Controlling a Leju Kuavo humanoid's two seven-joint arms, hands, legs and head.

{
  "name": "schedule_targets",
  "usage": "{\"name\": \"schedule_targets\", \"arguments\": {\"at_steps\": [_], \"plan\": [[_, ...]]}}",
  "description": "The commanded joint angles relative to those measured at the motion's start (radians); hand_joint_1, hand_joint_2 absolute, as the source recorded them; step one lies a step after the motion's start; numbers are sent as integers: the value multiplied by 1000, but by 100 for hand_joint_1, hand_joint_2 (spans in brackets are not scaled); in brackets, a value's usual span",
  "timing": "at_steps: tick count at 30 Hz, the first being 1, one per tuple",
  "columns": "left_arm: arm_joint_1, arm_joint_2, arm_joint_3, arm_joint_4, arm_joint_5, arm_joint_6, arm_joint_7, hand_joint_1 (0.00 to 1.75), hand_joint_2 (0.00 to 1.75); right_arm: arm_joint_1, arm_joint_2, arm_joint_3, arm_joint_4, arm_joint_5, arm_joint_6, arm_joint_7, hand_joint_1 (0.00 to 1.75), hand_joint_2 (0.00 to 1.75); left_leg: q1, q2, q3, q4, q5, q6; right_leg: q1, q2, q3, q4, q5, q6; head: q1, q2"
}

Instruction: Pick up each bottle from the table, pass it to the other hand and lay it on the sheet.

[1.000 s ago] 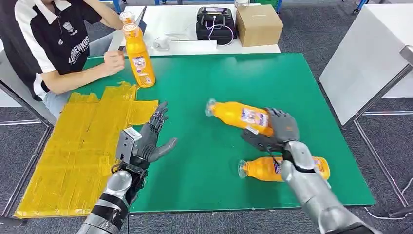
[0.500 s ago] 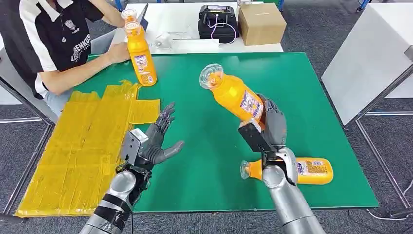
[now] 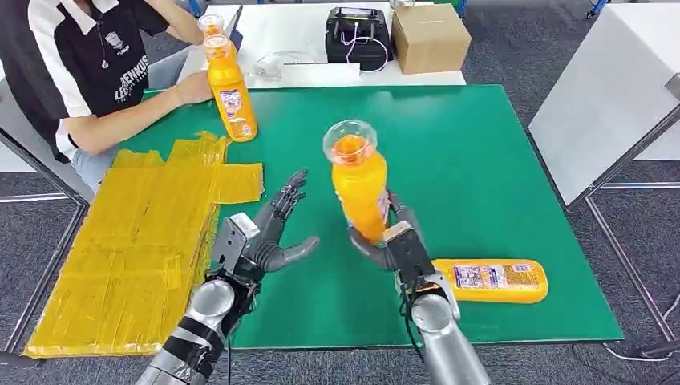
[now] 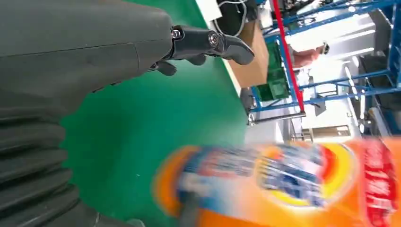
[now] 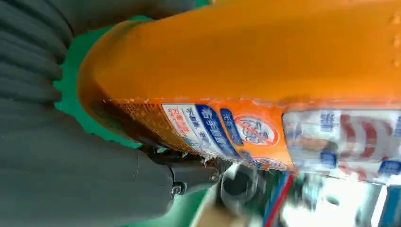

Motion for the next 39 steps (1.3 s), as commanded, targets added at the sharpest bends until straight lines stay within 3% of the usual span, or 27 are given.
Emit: {"name": "schedule_targets", "arguments": {"at_steps": [1, 27, 28, 29, 34, 35, 36, 39], "plan": [[-55, 13, -55, 65, -1, 1, 4, 0, 175, -79, 40, 83, 238, -38, 45, -3, 175, 175, 1, 3, 7, -1, -2, -1, 2, 1, 8, -3, -1, -1, 0, 0], [-84, 9, -45, 144, 10, 21, 1, 0, 175, -139, 33, 154, 375, -63, 127, -16, 175, 175, 0, 1, 2, -1, 0, 0, 0, 0, 3, -1, 0, 0, 0, 0], [-88, 6, -38, 158, 25, 6, 1, 49, 175, -139, 33, 159, 376, -62, 125, -17, 175, 175, 0, 2, 5, -1, -1, 0, 1, 0, 6, -2, -1, 0, 0, 0], [-90, 5, -36, 165, 29, 2, 0, 175, 175, -139, 33, 162, 378, -61, 124, -17, 175, 175, 0, 1, 3, -1, -1, 0, 0, 0, 4, -1, -1, 0, 0, 0], [-90, -3, -32, 173, 25, 11, -8, 175, 175, -142, 31, 160, 396, -65, 118, -19, 175, 175, 1, 2, 7, -1, -2, -1, 1, 0, 8, -3, -1, -1, 0, 0], [-90, -3, -32, 173, 25, 11, -8, 175, 175, -142, 31, 160, 396, -65, 118, -19, 175, 175, 2, 4, 13, -3, -3, -1, 3, 1, 15, -6, -2, -1, 0, 0], [-90, -3, -28, 172, 25, 14, -8, 175, 175, -140, 31, 160, 396, -65, 117, -20, 175, 175, 0, 2, 4, -1, -1, -1, 1, 0, 5, -2, -1, 0, 0, 0], [-86, -6, -23, 169, 25, 21, -8, 175, 175, -135, 30, 159, 388, -63, 115, -23, 175, 175, 0, 1, 3, -1, -1, 0, 0, 0, 4, -2, -1, 0, 0, 0]]}}
